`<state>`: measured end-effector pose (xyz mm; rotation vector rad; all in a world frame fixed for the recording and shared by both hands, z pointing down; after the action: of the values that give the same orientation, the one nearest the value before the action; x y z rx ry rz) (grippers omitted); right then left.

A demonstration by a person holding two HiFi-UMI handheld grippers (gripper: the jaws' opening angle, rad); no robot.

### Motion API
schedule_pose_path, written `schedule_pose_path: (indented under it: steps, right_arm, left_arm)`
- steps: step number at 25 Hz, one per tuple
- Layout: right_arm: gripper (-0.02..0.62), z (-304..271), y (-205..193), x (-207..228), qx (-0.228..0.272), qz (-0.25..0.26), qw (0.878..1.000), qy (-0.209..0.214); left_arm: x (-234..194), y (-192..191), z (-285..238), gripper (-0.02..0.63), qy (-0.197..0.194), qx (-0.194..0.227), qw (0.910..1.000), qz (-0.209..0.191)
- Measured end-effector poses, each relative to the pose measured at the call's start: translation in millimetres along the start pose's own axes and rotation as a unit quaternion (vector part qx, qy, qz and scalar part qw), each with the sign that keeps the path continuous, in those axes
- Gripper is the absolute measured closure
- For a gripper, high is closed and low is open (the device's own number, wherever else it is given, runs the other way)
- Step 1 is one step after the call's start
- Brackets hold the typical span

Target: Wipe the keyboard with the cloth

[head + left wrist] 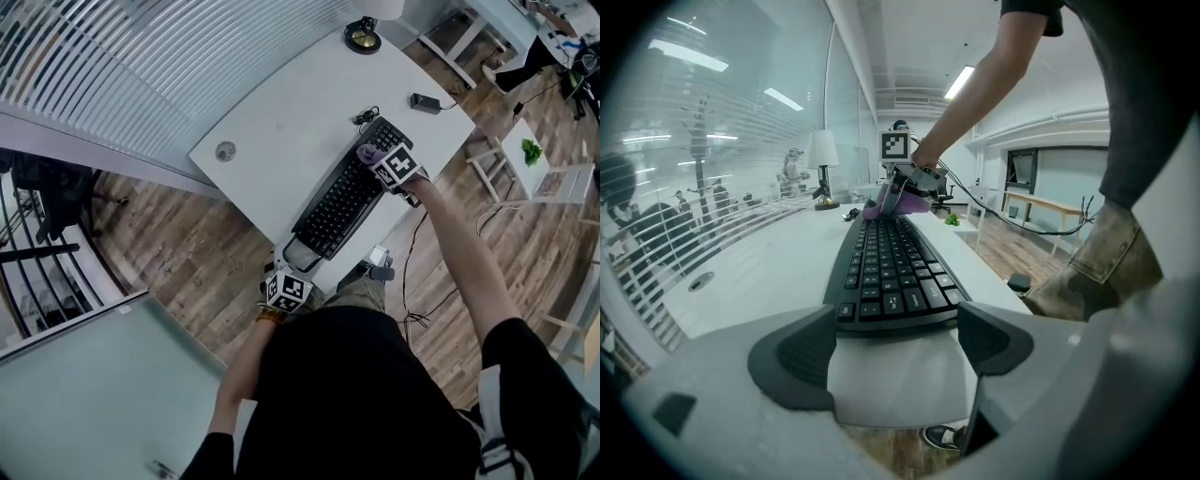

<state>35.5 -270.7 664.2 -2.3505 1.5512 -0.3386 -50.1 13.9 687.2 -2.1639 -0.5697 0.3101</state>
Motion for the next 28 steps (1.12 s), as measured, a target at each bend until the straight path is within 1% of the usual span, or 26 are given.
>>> schedule_pose_path:
  steps: [4, 7, 13, 28]
  right_arm:
    - [0.545, 1, -1, -18, -0.002, 0.006, 1.000, 0.010]
    - [0.545, 0, -2, -32, -0.004, 0.022, 1.000, 0.004]
    - [0.545, -1, -3, -46, 0.000, 0.021, 1.000, 0.008]
    - [0.545, -1, -7, -98, 0.015, 0.020, 0.999, 0.024]
  left_arm:
    - [1, 1, 1, 0.206, -0.001, -0.002, 1.0000, 0.000]
    - [1, 0, 2, 0.206, -0.001, -0.004, 1.0000, 0.000]
    - [0, 0, 0, 0.206, -0.002, -0.001, 1.0000, -0.001]
    - [1, -1, 0, 0.206, -0.001, 0.002, 1.0000, -0.003]
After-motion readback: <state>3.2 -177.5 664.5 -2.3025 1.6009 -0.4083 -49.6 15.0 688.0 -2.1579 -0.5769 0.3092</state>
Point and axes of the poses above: the fingertips, and each gripper's own axes: z backward along the fingers, x to its right, y out of its top, the point moved 2 cm from there along z, backward along the fingers, and after that the axes turned 4 degrees about -y, right-handed, at the moved point
